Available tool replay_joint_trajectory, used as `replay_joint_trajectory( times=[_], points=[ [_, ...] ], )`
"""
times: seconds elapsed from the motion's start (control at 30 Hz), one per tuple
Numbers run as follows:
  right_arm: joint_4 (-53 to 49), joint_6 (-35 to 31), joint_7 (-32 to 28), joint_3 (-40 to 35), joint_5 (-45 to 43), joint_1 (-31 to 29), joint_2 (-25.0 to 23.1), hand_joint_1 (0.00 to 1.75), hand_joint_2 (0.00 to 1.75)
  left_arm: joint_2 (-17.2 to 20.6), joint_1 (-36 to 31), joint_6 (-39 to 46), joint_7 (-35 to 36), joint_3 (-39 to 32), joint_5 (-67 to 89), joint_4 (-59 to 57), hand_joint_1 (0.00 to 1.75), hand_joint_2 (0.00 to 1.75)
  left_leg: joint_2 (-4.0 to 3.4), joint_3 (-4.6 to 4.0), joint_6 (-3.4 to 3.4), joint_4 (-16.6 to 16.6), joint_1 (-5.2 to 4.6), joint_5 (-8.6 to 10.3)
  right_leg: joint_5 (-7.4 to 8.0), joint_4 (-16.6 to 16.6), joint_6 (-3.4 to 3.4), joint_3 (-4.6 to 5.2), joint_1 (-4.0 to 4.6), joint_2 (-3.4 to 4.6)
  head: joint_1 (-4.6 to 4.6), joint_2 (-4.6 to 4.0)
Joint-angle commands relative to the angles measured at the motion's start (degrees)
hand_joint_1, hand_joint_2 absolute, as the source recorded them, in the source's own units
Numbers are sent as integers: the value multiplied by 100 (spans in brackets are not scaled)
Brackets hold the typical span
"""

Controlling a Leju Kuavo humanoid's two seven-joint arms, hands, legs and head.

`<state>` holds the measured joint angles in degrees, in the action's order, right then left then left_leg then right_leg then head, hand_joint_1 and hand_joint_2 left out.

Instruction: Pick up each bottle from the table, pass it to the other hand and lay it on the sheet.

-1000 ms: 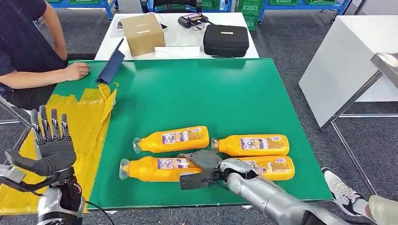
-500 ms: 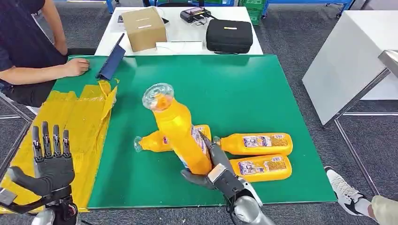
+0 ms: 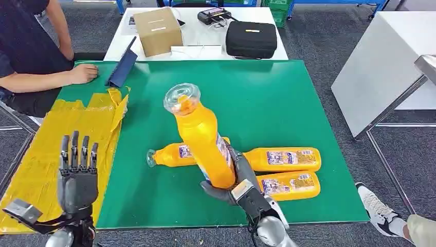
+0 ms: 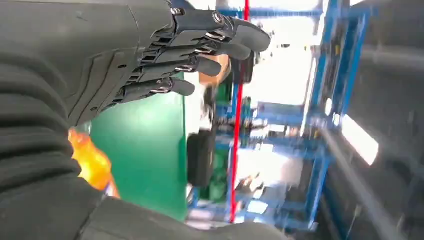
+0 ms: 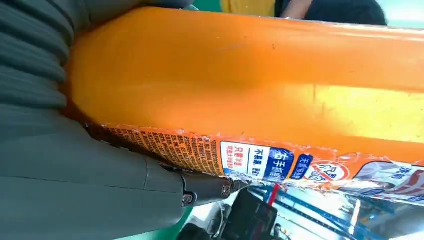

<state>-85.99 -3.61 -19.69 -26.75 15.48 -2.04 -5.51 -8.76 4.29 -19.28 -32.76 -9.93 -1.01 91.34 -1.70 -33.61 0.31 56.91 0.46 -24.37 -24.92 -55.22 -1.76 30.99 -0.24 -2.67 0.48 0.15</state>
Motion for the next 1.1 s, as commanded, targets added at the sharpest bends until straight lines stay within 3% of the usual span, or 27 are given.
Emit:
replay_joint_trajectory(
  times=[0.03,0.27,0.73,1.03,1.07,1.1],
  points=[
    [1313,195,456,-936,784,-540,24,175,175,249,73,-52,104,1488,78,104,0,175,8,15,-1,-8,1,-2,-1,7,4,-15,-2,25,0,0],
    [2379,363,576,-1525,1004,-1186,-198,175,175,677,-172,-444,-48,2047,574,-379,0,175,3,16,-7,-10,-1,2,2,3,9,-10,-1,35,0,0],
    [2665,452,641,-1884,1024,-1414,-218,175,175,849,-271,-507,-169,2366,918,-675,0,175,11,9,-7,-8,-1,6,0,3,4,-7,-2,18,0,0],
    [2887,538,660,-2233,949,-1773,-317,175,175,1445,-426,-360,-149,2866,1695,-1433,0,175,4,9,-6,-9,-3,7,1,2,4,-3,-3,19,2,0],
    [2892,540,662,-2244,939,-1784,-316,175,175,1447,-440,-336,-151,2880,1726,-1504,31,175,3,15,-8,-12,-4,6,-1,2,6,-8,-3,30,2,0],
    [2901,543,663,-2259,932,-1791,-312,175,175,1460,-445,-197,-179,2911,1854,-1517,161,175,3,13,-6,-10,-5,6,-1,2,4,-7,-4,23,0,0]
  ],
)
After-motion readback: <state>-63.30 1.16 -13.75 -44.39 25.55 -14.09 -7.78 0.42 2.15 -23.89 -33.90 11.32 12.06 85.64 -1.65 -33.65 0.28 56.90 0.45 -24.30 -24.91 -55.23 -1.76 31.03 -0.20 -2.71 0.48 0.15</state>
